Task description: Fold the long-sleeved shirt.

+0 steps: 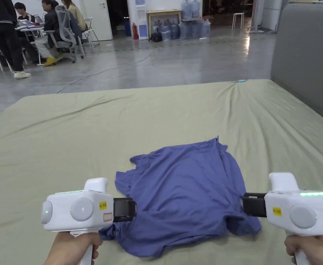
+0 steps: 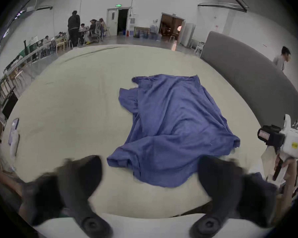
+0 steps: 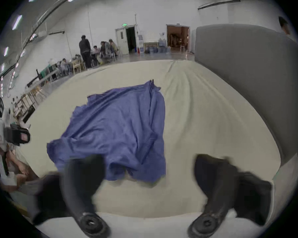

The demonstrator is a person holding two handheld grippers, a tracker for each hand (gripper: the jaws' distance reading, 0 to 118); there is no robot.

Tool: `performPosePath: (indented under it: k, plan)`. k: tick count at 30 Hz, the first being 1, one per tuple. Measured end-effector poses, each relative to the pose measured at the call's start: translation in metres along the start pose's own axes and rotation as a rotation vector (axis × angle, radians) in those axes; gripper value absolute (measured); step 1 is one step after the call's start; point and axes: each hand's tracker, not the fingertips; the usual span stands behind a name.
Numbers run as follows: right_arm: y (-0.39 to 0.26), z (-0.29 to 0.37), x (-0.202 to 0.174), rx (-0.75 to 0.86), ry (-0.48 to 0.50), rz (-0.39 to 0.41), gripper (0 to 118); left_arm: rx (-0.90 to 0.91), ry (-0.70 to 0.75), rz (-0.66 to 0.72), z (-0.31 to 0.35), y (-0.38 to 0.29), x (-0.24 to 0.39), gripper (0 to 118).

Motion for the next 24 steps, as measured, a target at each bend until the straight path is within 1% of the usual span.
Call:
performPosePath:
  k: [1,3,4,6,7,10,11,12,13,14,15,16,18,19,21,22,23,24]
  plan:
    - [0.001,0.003,0.001,0.004,0.011,-0.008,0,0.004,0.006,0.001,0.005,-0.008,0.004,0]
    - [0.000,0.005,-0.003,0.027,-0.020,-0.005,0,-0.013,0.018,-0.009,-0.004,-0.018,0.016,0]
    - [0.002,0.009,-0.001,0.036,-0.036,0.003,0,-0.050,0.034,-0.002,-0.012,-0.018,0.020,0]
    - [0.006,0.011,0.002,0.030,-0.006,-0.008,0,-0.100,0.004,0.045,-0.027,-0.020,0.031,0]
    - [0.003,0.005,-0.006,0.029,0.001,-0.018,0,-0.120,0.019,0.056,-0.034,-0.020,0.035,0]
    - [0.008,0.010,-0.004,0.031,0.038,-0.026,0,-0.104,0.120,0.155,-0.051,-0.028,0.042,0]
    - [0.005,0.008,-0.013,0.033,0.048,-0.015,0,-0.097,0.118,0.205,-0.055,-0.038,0.044,12]
    - [0.005,0.009,-0.014,0.032,0.059,0.004,0,-0.093,0.087,0.241,-0.062,-0.048,0.045,42]
    - [0.006,0.010,-0.013,0.028,0.064,0.018,0,-0.110,0.050,0.262,-0.066,-0.056,0.046,76]
    - [0.006,0.010,-0.011,0.023,0.065,0.027,0,-0.185,0.026,0.275,-0.073,-0.064,0.047,103]
    - [0.004,0.006,-0.016,0.018,0.065,0.031,0,-0.202,0.012,0.286,-0.079,-0.071,0.049,105]
    - [0.003,0.006,-0.015,0.013,0.068,0.034,0,-0.200,0.003,0.287,-0.085,-0.076,0.050,105]
    - [0.001,0.005,-0.011,0.004,0.068,0.036,0,-0.218,0.068,0.255,-0.101,-0.080,0.050,105]
    - [-0.001,0.001,-0.015,-0.001,0.063,0.036,0,-0.220,0.106,0.251,-0.109,-0.083,0.051,104]
    - [-0.004,-0.001,-0.013,-0.012,0.059,0.033,0,-0.234,0.172,0.255,-0.119,-0.082,0.057,92]
    - [-0.005,-0.002,-0.012,-0.019,0.059,0.031,0,-0.203,0.196,0.247,-0.117,-0.084,0.061,88]
    - [-0.007,-0.007,-0.015,-0.028,0.057,0.033,0,-0.183,0.189,0.221,-0.115,-0.084,0.065,75]
    - [-0.007,-0.010,-0.016,-0.039,0.052,0.038,0,-0.176,0.215,0.161,-0.111,-0.084,0.069,56]
